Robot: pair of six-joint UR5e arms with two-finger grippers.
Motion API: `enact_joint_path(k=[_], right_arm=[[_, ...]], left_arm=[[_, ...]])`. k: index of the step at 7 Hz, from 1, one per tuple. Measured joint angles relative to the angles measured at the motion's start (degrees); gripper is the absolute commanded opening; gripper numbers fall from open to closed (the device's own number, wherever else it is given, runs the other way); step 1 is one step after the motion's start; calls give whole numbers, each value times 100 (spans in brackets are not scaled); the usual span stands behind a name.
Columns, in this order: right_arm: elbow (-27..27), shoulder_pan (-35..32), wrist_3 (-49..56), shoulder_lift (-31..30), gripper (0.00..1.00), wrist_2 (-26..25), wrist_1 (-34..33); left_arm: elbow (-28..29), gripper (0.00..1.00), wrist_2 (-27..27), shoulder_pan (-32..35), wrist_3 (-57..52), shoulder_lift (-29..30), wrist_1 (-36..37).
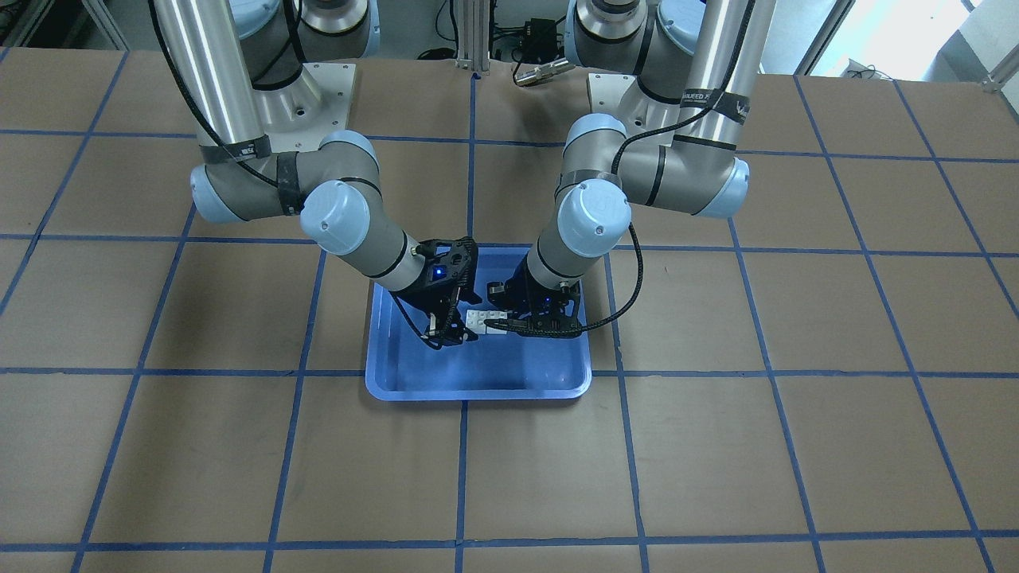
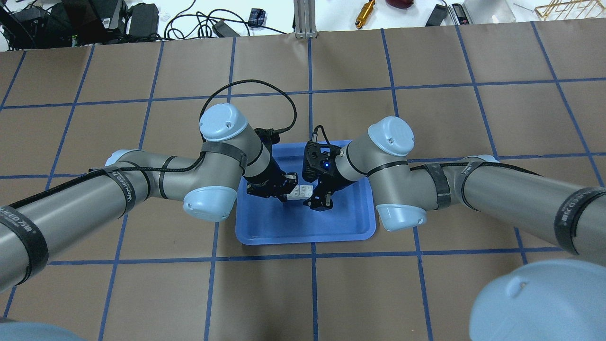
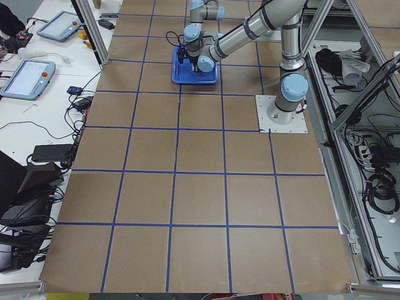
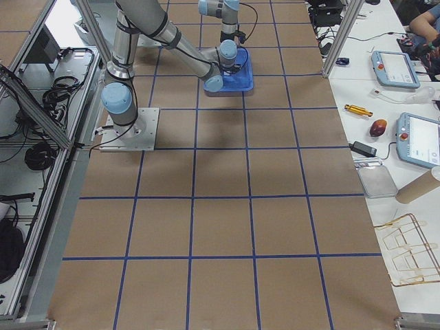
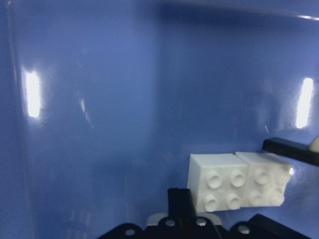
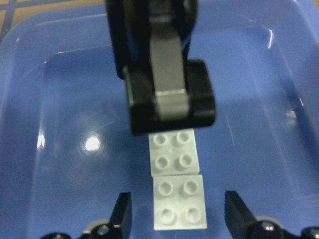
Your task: Assemble white blocks and place on blue tray
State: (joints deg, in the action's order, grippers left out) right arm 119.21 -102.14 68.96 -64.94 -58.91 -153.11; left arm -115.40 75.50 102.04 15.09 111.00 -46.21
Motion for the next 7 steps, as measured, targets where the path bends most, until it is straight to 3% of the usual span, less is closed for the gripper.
enact_joint_path(k=[1,4,7], right_arm=[[-30,28,-6,-13,100,-4,1],[-69,149,-19,-264,100,-24,121],[-173,930,-529,-816,100,-56,458]], left_arm=[[1,1,0,0,-32,-1,2],[23,1,-6,0,-130,-1,6],[29,1,-3,0,-207,8,23]])
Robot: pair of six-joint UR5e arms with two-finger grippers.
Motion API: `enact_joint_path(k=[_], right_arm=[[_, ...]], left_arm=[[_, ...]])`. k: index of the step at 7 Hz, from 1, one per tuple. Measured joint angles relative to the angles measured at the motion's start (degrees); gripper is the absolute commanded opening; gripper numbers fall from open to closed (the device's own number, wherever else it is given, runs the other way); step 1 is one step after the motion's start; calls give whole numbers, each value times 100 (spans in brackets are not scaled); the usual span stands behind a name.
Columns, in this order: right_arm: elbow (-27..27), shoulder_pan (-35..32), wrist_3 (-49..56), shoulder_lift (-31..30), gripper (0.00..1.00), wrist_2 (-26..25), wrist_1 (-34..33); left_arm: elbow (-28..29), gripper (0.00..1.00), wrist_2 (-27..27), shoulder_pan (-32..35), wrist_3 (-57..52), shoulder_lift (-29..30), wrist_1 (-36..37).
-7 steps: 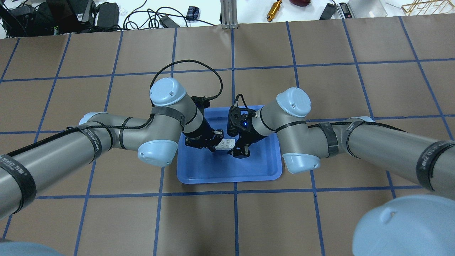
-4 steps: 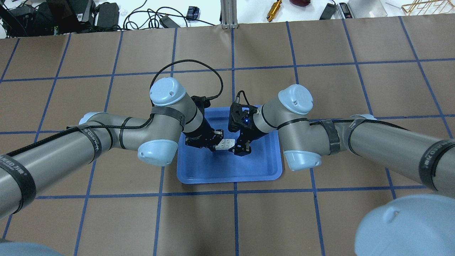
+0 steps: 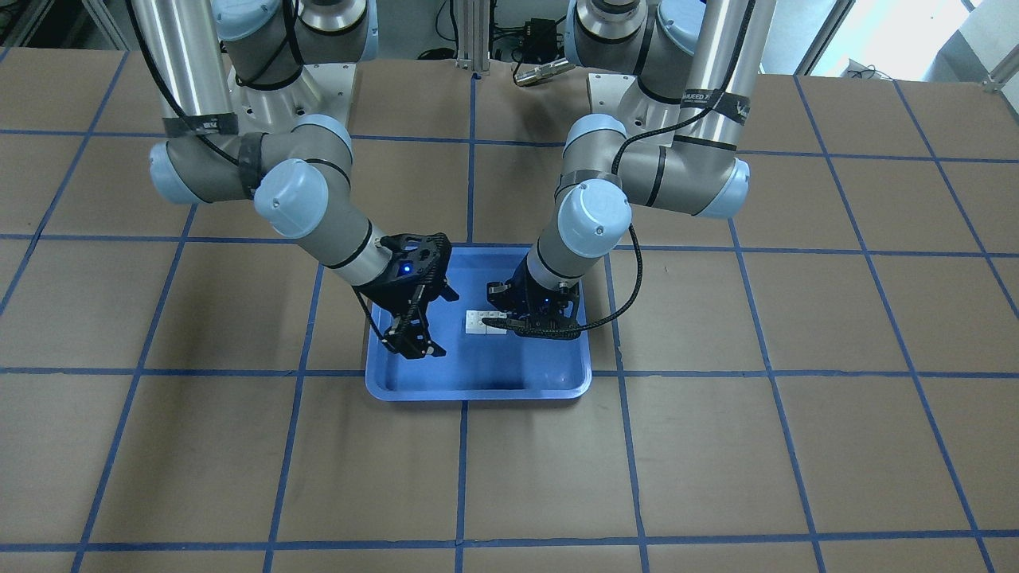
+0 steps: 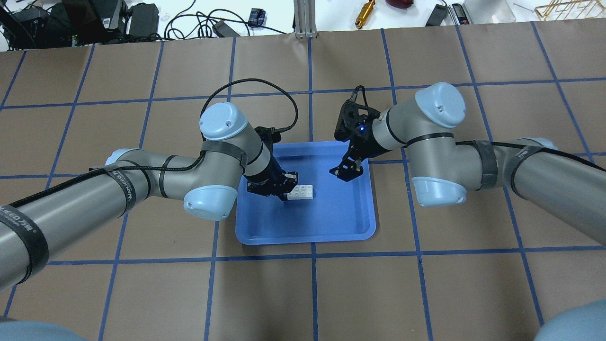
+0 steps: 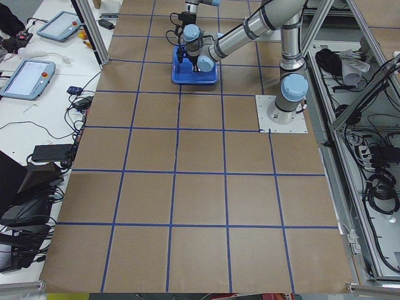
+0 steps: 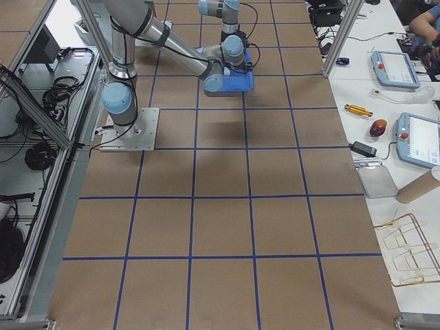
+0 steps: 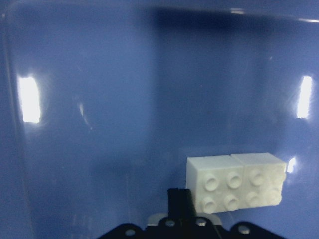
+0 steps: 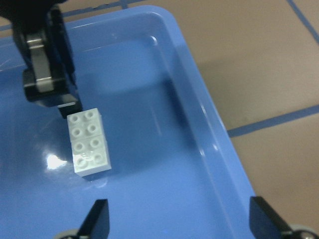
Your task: Assemble white blocks and place on blue tray
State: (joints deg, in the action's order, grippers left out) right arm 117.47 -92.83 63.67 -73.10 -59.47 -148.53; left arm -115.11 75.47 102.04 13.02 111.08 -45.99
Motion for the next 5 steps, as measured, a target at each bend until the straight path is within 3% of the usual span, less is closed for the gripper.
enact_joint_path(k=[2,3,5], right_arm=[[-599,261,-1820,-159,100,-341,526],[-1076,294,-2714,-224,100,-598,1243],[-2083,313,-4000,-435,100,-1276,3346]], left_arm=[[4,1,1,0,-24,1,2],[5,1,-3,0,-24,1,2],[14,4,8,-13,-33,-27,4]])
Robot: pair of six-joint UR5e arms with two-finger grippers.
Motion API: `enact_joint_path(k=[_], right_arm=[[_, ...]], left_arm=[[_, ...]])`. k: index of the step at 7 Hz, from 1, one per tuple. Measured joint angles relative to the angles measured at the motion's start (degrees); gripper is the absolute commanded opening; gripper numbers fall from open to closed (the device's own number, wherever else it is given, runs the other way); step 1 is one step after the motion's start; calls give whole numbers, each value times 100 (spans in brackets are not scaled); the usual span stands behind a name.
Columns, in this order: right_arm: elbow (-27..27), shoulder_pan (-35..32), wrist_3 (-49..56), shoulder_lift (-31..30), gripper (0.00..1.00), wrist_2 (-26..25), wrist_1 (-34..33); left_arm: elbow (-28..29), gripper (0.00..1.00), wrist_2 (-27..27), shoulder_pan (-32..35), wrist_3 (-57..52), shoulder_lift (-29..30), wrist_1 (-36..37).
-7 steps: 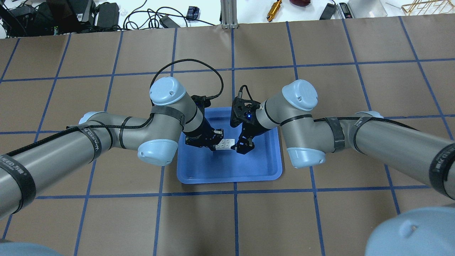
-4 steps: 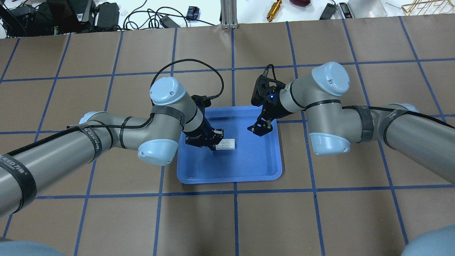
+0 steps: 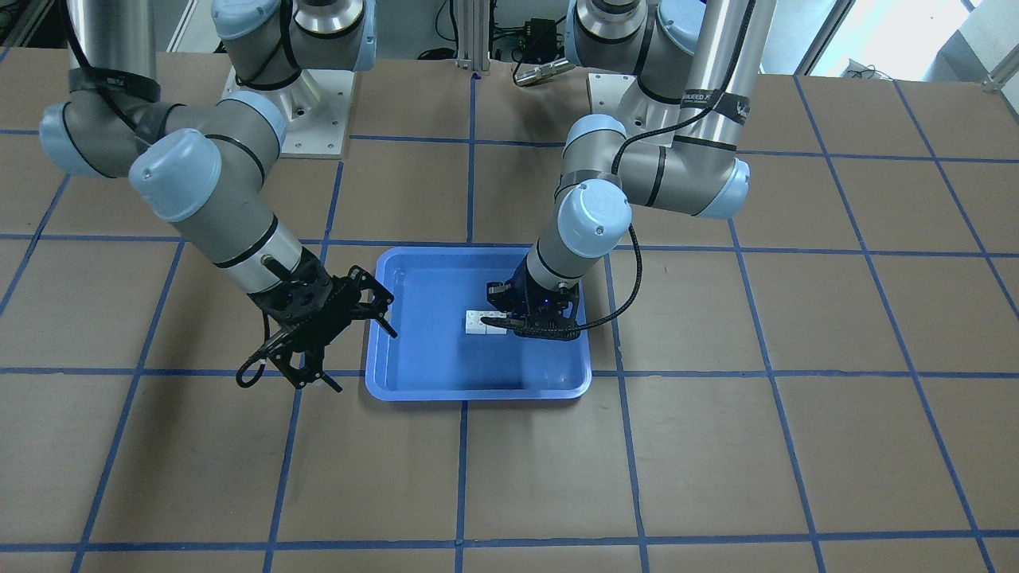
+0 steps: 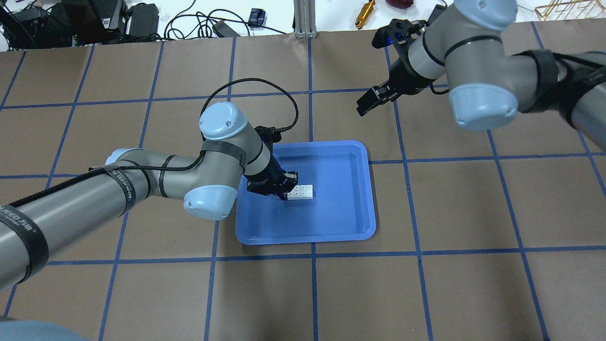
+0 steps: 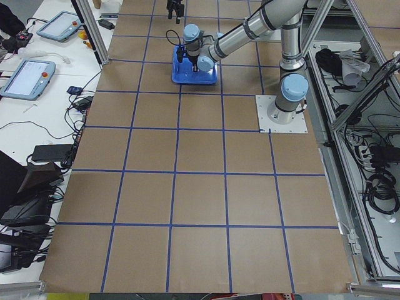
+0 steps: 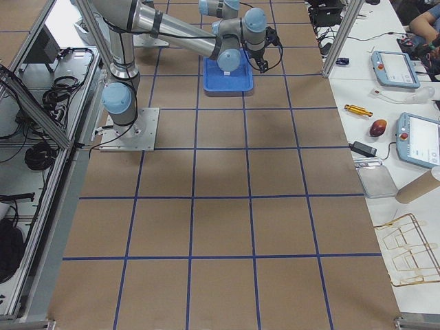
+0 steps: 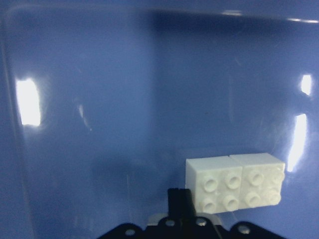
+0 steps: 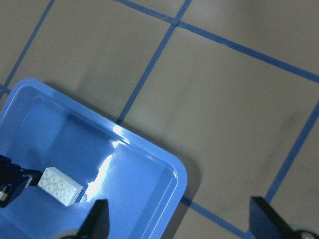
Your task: Assemble white blocks and place on blue tray
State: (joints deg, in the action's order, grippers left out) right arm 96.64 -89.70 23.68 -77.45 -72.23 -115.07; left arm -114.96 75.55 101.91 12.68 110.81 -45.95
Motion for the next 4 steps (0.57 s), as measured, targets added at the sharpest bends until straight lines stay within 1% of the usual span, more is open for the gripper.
enact_joint_path(k=[1,2,3,4], right_arm=[[-309,17,-786,-105,100,-237,858],[-473,37,-1641,-274,100,-455,1408],[-533,50,-2162,-531,100,-767,1858],[-542,55,-2379,-838,100,-1192,2432]], left_arm=[[35,8,23,-49,-23,-70,-4],[127,12,41,-160,-53,-171,-45],[236,14,66,-301,-116,-296,-164],[345,15,189,-420,-235,-457,-376]])
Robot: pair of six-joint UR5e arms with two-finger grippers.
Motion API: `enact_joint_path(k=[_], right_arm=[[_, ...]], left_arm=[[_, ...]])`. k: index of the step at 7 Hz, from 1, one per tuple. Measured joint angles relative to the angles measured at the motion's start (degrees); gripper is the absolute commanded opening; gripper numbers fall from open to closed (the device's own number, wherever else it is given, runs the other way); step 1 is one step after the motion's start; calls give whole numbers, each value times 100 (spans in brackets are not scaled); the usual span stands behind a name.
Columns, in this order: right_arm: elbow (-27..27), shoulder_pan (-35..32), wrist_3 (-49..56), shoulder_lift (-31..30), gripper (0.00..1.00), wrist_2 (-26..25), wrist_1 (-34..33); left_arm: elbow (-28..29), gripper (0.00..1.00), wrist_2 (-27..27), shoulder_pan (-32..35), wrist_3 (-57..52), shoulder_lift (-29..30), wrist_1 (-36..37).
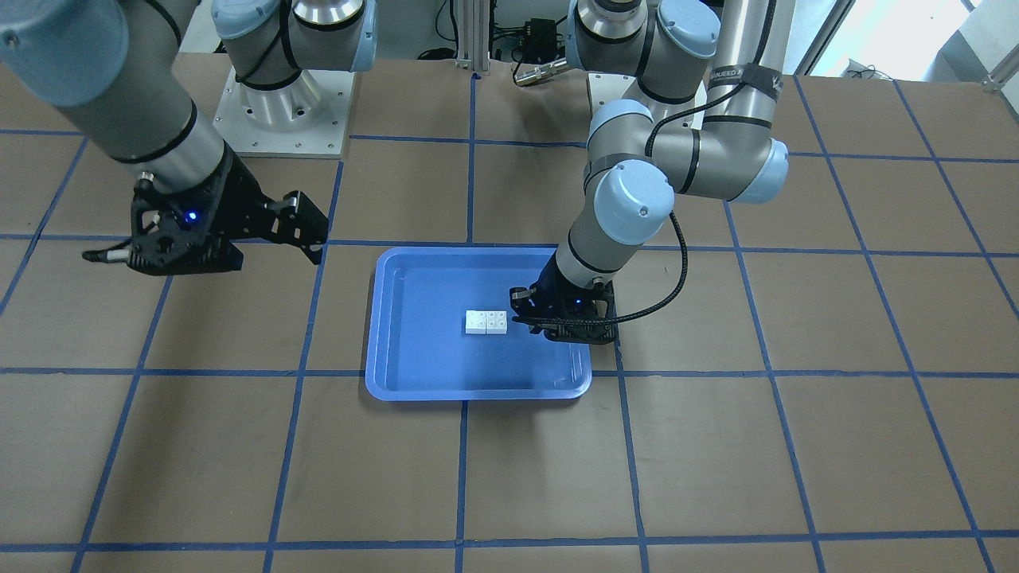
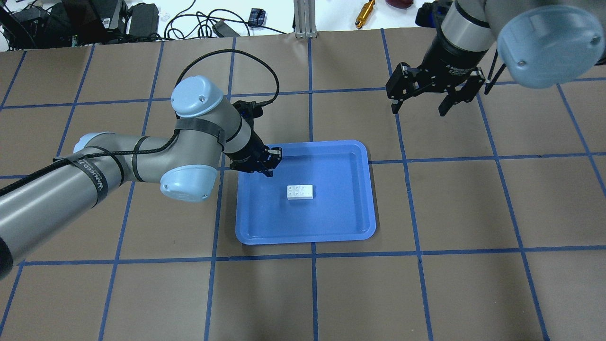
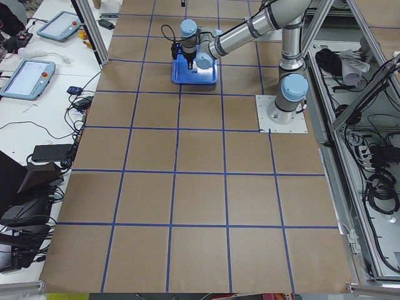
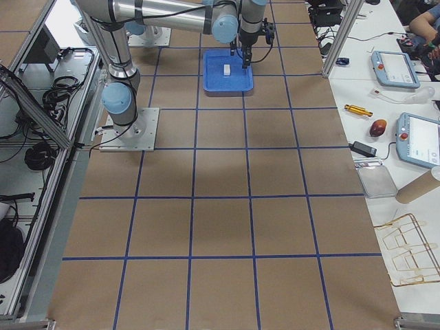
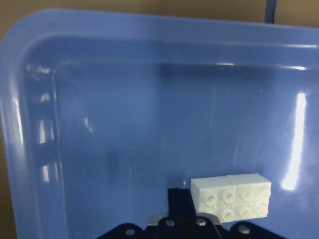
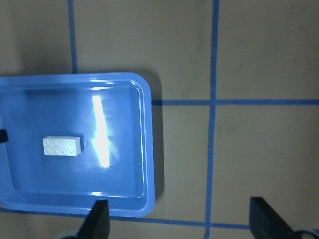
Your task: Assemble white blocks and place on blue tray
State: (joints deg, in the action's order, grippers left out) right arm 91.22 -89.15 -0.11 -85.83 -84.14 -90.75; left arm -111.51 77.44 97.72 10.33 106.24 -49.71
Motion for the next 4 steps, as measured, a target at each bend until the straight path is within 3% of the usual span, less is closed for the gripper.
enact_joint_path(k=[2,4], right_arm=[[116,36,-321,-418,100,-1184,986],[210,73,-445,-503,100,-1548,1239]], left_arm=[[354,22,344,-200,-207,-348,-779],[984,57,736,-301,-312,-667,-2034]])
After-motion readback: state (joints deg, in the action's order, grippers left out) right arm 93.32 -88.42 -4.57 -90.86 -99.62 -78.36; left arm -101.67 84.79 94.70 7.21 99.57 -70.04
